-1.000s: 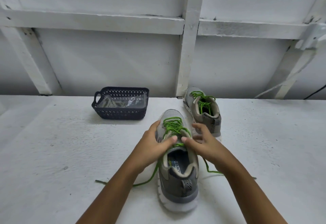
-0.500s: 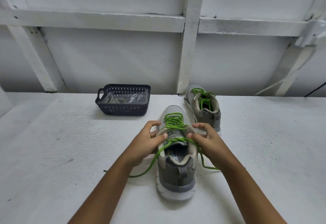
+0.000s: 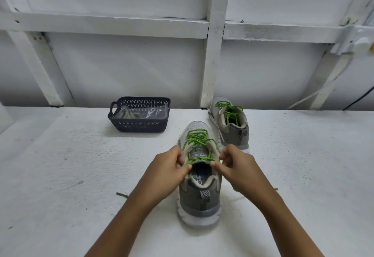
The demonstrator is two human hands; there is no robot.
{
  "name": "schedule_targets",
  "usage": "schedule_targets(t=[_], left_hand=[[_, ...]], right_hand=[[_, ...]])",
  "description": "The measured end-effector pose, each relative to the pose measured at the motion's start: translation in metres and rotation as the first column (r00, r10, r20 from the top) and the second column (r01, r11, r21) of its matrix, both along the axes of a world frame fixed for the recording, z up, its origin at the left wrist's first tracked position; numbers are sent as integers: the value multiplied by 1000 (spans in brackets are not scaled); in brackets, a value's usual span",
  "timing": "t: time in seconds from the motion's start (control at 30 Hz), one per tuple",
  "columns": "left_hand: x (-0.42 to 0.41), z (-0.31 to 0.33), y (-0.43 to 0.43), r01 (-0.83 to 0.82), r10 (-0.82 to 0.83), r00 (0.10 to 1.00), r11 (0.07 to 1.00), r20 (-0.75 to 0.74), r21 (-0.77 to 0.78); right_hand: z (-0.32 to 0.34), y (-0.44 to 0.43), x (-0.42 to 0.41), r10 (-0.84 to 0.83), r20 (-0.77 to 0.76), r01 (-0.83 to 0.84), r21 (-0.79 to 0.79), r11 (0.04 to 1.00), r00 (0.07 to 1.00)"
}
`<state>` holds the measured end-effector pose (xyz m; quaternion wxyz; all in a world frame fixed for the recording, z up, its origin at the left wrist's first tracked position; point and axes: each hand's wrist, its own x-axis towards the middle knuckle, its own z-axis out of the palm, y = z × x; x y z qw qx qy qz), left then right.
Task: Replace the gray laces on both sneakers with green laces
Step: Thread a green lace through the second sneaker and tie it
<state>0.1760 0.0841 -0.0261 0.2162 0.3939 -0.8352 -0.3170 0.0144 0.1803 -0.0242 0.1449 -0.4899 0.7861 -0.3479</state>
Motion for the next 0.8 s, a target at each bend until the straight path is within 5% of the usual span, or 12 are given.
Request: schedule_targets(t=[0.3, 0.53, 0.67, 0.8], left_hand=[[11, 3, -11, -41, 31, 996, 992, -85, -120], [10, -3, -12, -71, 64, 988, 996, -139, -46], [4, 2, -8, -107, 103, 934, 994, -341, 8], [-13, 14, 2, -8, 146, 784, 974, -603, 225]], right_hand=[[4, 7, -13, -85, -3, 84, -143, 986, 996], [2, 9, -14, -110, 81, 119, -117, 986, 991], [13, 7, -4, -42, 379, 140, -235, 962, 924], [23, -2, 9, 127, 666, 169, -361, 917, 735]])
